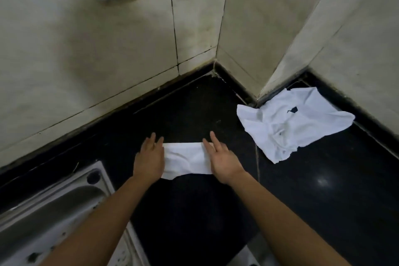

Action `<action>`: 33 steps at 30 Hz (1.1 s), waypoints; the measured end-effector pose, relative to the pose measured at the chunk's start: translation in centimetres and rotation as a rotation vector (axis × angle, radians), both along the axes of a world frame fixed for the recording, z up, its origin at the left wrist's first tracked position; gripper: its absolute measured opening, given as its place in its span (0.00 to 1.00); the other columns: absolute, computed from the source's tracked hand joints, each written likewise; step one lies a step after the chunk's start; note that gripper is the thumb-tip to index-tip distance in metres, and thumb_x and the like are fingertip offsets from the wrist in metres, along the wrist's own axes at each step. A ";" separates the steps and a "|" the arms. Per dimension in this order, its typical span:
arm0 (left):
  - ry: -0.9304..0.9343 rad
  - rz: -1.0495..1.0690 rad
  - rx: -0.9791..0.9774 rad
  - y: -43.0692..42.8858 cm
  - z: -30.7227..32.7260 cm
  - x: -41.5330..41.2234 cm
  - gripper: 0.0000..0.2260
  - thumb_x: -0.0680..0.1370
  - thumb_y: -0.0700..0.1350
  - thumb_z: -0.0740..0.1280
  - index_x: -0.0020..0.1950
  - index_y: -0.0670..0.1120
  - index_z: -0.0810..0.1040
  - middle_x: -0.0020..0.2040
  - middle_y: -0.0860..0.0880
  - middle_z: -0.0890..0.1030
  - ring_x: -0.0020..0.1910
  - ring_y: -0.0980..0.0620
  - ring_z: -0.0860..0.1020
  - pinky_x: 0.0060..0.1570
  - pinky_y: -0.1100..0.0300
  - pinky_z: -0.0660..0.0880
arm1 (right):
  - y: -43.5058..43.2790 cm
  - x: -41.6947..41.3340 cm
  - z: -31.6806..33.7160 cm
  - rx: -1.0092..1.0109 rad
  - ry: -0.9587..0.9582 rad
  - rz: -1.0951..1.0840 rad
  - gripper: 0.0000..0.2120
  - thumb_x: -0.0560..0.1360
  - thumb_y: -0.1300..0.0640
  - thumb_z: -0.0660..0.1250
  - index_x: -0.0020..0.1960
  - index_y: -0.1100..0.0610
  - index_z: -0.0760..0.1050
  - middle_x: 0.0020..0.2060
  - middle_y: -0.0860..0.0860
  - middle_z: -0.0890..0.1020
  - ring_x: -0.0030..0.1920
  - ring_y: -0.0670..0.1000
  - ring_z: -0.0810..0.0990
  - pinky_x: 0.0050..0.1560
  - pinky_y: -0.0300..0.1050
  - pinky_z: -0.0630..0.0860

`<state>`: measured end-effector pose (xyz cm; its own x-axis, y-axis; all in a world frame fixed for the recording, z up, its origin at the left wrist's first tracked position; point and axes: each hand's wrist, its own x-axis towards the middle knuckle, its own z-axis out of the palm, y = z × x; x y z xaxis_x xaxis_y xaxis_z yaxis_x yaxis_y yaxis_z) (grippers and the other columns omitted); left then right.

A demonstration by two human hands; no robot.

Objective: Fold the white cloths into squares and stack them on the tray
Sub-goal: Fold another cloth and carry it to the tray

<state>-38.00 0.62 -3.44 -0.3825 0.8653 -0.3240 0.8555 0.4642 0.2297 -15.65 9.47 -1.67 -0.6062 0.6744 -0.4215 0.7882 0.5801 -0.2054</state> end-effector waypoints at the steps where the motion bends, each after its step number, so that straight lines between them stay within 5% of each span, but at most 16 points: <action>1: -0.005 -0.017 -0.043 0.1 -0.7 -0.2 0.23 0.84 0.44 0.58 0.79 0.48 0.61 0.81 0.45 0.54 0.77 0.42 0.59 0.71 0.46 0.66 | 0.2 -0.5 -0.6 -0.011 -0.026 0.011 0.39 0.79 0.64 0.61 0.82 0.53 0.44 0.81 0.55 0.39 0.76 0.60 0.58 0.69 0.56 0.69; 6: 0.011 -0.063 0.089 -1.3 -3.1 -0.6 0.12 0.76 0.39 0.67 0.59 0.43 0.81 0.61 0.43 0.79 0.52 0.42 0.77 0.48 0.48 0.77 | -0.1 -0.2 -2.9 0.013 -0.052 -0.043 0.26 0.77 0.61 0.67 0.74 0.54 0.67 0.72 0.55 0.66 0.67 0.58 0.69 0.61 0.51 0.74; 10: -0.070 -0.026 0.140 -2.5 -2.8 -0.1 0.05 0.73 0.35 0.68 0.48 0.42 0.80 0.46 0.42 0.81 0.45 0.41 0.77 0.39 0.53 0.72 | -1.0 1.0 -2.7 -0.088 0.084 -0.254 0.11 0.82 0.55 0.61 0.63 0.54 0.75 0.59 0.53 0.77 0.59 0.55 0.76 0.53 0.49 0.76; 15: -0.123 -0.035 0.085 -3.9 -1.1 1.4 0.13 0.76 0.38 0.67 0.59 0.46 0.75 0.52 0.46 0.79 0.51 0.45 0.75 0.45 0.53 0.71 | -1.5 2.5 -1.0 -0.192 0.083 -0.270 0.15 0.81 0.53 0.62 0.67 0.52 0.73 0.58 0.53 0.77 0.56 0.54 0.79 0.55 0.48 0.76; 24: -0.290 -0.078 0.317 -1.3 6.9 2.0 0.04 0.76 0.46 0.71 0.45 0.54 0.78 0.46 0.56 0.74 0.46 0.57 0.74 0.44 0.59 0.71 | 3.8 4.7 7.5 -0.073 0.342 -0.215 0.03 0.77 0.53 0.65 0.50 0.48 0.76 0.48 0.47 0.78 0.49 0.51 0.79 0.49 0.47 0.76; 33: 0.035 -0.001 0.699 2.4 15.5 3.7 0.02 0.77 0.44 0.71 0.49 0.49 0.80 0.45 0.53 0.78 0.47 0.54 0.73 0.42 0.59 0.67 | 7.1 7.5 15.5 0.197 0.663 -0.154 0.04 0.78 0.54 0.66 0.51 0.51 0.79 0.46 0.49 0.82 0.44 0.52 0.80 0.44 0.49 0.76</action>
<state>-34.26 3.04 12.05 -0.3821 0.8666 0.3210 0.8679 0.2172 0.4467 -8.19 16.60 13.86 -0.5847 0.7987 0.1420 0.6093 0.5480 -0.5731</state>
